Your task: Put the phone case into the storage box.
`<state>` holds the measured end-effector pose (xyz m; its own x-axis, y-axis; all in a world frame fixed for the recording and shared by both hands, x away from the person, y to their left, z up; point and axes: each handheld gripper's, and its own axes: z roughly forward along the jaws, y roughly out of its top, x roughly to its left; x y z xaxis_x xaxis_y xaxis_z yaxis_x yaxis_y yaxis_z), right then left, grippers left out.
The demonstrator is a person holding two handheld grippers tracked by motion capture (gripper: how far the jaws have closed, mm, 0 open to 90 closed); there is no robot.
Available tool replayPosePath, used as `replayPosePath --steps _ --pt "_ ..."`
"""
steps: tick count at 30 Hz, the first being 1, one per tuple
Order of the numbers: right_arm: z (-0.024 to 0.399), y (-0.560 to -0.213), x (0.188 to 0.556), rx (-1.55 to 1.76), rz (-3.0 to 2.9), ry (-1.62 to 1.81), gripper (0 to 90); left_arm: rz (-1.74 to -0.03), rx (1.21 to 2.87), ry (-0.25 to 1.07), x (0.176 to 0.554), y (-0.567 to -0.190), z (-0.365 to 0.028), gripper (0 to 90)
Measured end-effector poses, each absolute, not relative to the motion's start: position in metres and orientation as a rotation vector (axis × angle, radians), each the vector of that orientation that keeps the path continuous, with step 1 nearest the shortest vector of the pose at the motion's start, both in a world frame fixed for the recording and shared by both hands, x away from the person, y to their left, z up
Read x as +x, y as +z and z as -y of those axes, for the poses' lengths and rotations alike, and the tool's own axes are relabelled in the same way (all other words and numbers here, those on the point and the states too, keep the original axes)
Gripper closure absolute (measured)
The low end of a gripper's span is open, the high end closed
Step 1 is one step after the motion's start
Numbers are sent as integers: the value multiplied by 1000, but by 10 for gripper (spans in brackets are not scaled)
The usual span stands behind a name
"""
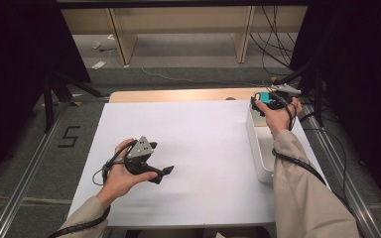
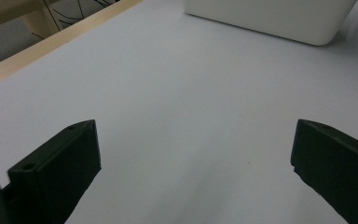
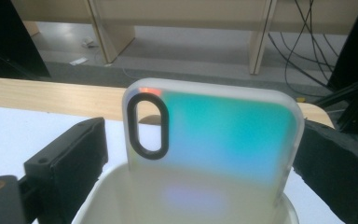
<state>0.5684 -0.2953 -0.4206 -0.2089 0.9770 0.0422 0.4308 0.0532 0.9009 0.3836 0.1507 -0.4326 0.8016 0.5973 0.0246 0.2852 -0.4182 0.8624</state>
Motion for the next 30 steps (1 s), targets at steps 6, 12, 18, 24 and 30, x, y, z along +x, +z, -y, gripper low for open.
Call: replayPosePath --steps 6,12,18,24,30 --pt "298 -418 565 1435 -1690 1146 48 -655 2023 409 384 -433 -151 7" --pt "299 -418 559 1443 -1689 1153 47 -656 2025 409 384 -433 -151 7" --pt "299 -416 552 1429 -1698 1164 44 -657 2024 408 384 -433 -151 8" --pt "301 -416 545 1417 -1699 1169 43 -655 2024 409 384 -432 -152 7" --pt "303 -417 537 1412 -1697 1177 46 -654 2024 411 384 -432 -152 7"
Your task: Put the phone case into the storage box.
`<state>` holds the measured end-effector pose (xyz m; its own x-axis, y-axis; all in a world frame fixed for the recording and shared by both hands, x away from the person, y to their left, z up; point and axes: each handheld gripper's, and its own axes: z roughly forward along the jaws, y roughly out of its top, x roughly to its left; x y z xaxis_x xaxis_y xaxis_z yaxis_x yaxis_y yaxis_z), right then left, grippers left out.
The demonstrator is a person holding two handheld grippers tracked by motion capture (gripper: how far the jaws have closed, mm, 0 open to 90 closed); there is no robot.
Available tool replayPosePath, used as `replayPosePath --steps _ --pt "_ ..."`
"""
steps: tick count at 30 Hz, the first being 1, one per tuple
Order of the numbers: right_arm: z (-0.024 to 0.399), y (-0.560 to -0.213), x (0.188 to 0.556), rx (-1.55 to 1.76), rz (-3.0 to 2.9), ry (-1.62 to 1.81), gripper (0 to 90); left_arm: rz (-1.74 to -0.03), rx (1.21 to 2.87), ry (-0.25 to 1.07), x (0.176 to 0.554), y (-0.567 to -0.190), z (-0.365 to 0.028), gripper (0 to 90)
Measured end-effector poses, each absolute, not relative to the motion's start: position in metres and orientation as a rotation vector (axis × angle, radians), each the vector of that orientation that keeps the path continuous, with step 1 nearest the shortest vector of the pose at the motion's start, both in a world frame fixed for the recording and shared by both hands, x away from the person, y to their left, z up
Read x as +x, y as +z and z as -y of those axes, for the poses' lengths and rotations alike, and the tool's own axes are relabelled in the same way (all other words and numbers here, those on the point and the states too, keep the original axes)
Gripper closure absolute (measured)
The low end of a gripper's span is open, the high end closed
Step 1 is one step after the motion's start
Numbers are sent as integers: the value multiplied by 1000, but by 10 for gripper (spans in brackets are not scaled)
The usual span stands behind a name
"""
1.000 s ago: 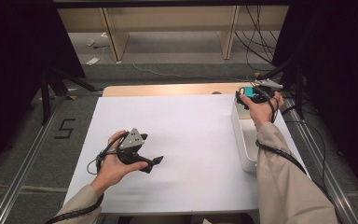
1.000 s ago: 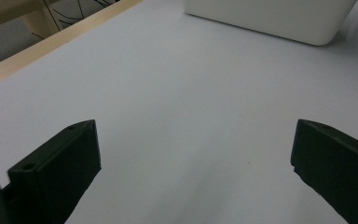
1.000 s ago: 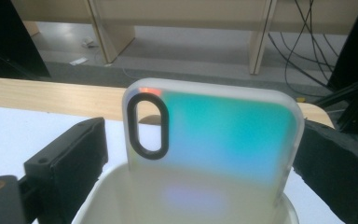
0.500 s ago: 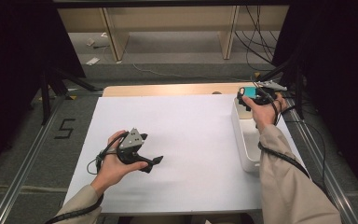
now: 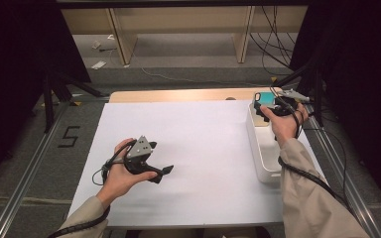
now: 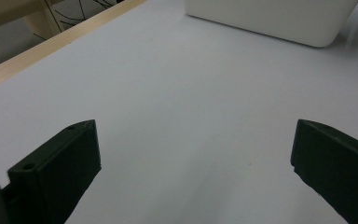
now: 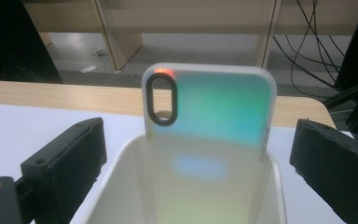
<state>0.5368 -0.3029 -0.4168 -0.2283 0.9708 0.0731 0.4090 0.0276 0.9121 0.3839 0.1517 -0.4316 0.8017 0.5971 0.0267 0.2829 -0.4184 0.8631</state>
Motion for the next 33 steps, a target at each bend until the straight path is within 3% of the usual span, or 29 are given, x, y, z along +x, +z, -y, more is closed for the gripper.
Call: replayPosePath --steps 33 --pt "297 -404 489 1300 -1744 1321 69 -678 2012 417 386 -431 -153 7"
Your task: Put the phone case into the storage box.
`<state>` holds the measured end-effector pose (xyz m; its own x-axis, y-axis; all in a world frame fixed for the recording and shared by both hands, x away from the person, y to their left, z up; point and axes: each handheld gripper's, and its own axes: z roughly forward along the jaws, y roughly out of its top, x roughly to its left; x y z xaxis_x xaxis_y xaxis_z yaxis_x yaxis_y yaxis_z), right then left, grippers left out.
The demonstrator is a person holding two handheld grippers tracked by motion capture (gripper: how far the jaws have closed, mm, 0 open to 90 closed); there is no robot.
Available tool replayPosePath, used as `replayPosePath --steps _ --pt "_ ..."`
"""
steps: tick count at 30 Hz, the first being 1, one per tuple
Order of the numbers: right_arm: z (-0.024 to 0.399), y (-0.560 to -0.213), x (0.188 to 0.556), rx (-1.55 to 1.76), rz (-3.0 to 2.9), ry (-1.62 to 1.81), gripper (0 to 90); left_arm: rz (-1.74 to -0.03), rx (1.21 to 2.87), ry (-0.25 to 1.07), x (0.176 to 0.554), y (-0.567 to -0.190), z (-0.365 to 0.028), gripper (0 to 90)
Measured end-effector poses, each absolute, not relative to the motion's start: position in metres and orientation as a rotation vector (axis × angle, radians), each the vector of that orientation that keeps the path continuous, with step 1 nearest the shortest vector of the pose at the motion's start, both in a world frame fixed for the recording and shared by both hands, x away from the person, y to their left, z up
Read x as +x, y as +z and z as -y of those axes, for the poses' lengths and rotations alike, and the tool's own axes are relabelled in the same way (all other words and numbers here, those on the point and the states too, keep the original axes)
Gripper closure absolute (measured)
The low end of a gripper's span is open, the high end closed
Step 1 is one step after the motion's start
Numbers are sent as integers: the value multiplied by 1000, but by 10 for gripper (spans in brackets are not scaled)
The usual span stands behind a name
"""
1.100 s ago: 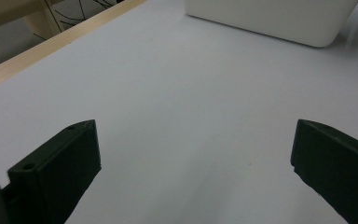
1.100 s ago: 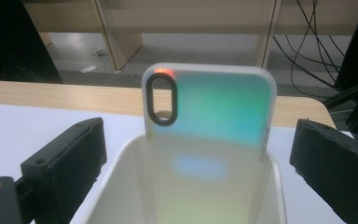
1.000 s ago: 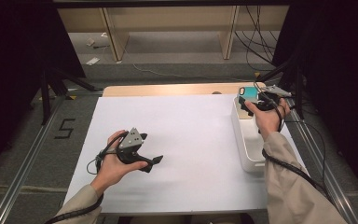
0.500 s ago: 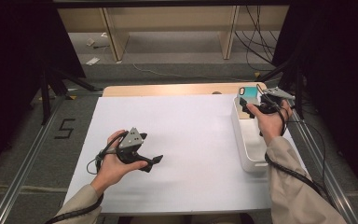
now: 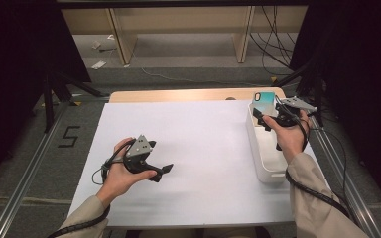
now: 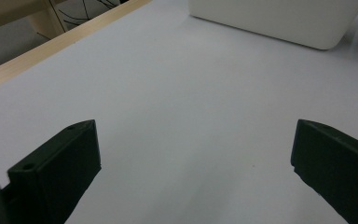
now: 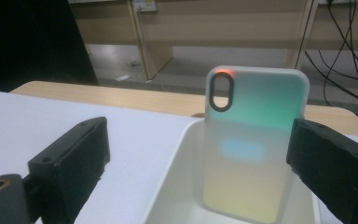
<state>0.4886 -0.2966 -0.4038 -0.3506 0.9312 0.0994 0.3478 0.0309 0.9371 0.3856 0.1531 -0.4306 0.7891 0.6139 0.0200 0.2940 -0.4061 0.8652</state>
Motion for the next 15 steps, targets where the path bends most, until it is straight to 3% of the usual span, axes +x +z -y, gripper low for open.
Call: replayPosePath --steps 15 --pt "288 -399 468 1236 -1770 1382 77 -680 2012 420 385 -430 -153 7"
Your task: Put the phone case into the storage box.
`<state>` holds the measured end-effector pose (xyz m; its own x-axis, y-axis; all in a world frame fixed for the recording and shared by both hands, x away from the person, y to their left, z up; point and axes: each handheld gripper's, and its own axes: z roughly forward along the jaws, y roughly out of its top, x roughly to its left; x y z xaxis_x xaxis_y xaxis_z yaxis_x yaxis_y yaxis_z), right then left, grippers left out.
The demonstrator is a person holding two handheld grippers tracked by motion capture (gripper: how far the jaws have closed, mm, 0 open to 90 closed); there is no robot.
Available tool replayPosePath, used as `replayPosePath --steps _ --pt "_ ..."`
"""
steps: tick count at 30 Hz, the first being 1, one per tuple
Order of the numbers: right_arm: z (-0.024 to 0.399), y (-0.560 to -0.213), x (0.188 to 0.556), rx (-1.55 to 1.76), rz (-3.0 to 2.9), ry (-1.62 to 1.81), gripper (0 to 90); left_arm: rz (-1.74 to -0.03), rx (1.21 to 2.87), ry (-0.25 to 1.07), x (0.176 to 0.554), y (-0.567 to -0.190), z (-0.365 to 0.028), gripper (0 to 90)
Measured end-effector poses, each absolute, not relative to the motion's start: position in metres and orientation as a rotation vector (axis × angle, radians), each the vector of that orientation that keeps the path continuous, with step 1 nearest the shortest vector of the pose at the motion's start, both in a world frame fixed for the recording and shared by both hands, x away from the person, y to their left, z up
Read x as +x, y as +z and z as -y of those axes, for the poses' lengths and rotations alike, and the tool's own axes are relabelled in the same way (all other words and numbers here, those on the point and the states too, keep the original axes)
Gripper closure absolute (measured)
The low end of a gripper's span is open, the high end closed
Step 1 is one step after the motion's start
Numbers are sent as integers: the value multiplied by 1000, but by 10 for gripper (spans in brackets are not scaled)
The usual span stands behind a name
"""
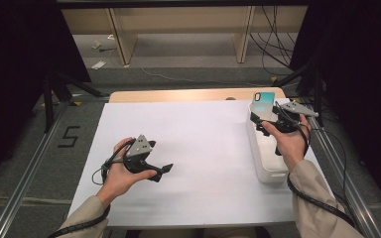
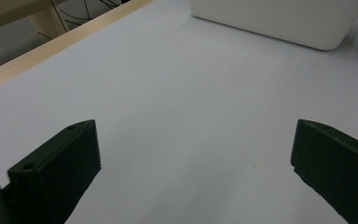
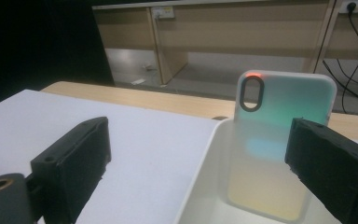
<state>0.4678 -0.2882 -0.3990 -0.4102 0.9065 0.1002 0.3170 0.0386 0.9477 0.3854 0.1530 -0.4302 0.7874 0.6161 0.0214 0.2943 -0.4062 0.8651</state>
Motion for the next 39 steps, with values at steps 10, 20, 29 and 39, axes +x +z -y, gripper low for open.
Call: replayPosePath --steps 10,20,29,39 --pt "286 -394 458 1196 -1798 1399 83 -686 2003 421 386 -429 -154 7" --pt "281 -390 450 1156 -1829 1412 87 -690 1994 421 386 -428 -156 7" --pt "279 -390 444 1142 -1849 1433 89 -693 1994 421 386 -428 -156 7" --pt "279 -388 436 1113 -1860 1443 94 -696 1985 425 386 -427 -157 9"
